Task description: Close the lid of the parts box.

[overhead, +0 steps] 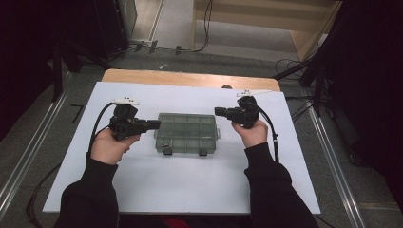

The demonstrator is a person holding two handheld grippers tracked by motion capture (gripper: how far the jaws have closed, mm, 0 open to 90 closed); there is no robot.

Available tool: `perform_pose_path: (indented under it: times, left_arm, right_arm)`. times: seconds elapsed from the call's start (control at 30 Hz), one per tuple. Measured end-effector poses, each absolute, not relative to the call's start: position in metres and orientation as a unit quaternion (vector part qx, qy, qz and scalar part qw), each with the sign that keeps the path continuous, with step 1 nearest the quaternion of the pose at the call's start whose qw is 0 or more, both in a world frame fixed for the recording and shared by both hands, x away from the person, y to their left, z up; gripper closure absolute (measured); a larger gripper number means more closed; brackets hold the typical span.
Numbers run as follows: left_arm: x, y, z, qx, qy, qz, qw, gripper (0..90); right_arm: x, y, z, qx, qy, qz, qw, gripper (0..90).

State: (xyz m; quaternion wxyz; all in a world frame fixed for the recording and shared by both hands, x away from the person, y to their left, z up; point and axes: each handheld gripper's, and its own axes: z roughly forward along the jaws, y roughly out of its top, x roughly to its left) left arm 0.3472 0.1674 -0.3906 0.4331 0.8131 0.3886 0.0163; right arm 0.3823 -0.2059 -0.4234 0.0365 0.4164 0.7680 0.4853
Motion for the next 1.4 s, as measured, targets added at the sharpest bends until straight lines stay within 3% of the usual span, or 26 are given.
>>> perform_pose_path:
  times: [0.73,1.4]
  left_arm:
    - [0.355,0.163,-0.429,0.823,0.373,0.017,0.429,87.3]
    - [0.355,0.157,-0.449,0.830,0.362,0.018,0.423,87.3]
  right_arm:
    - [0.354,-0.194,-0.439,0.391,0.791,0.471,0.005,87.7]
    - [0.336,-0.189,-0.462,0.395,0.811,0.432,0.008,87.7]
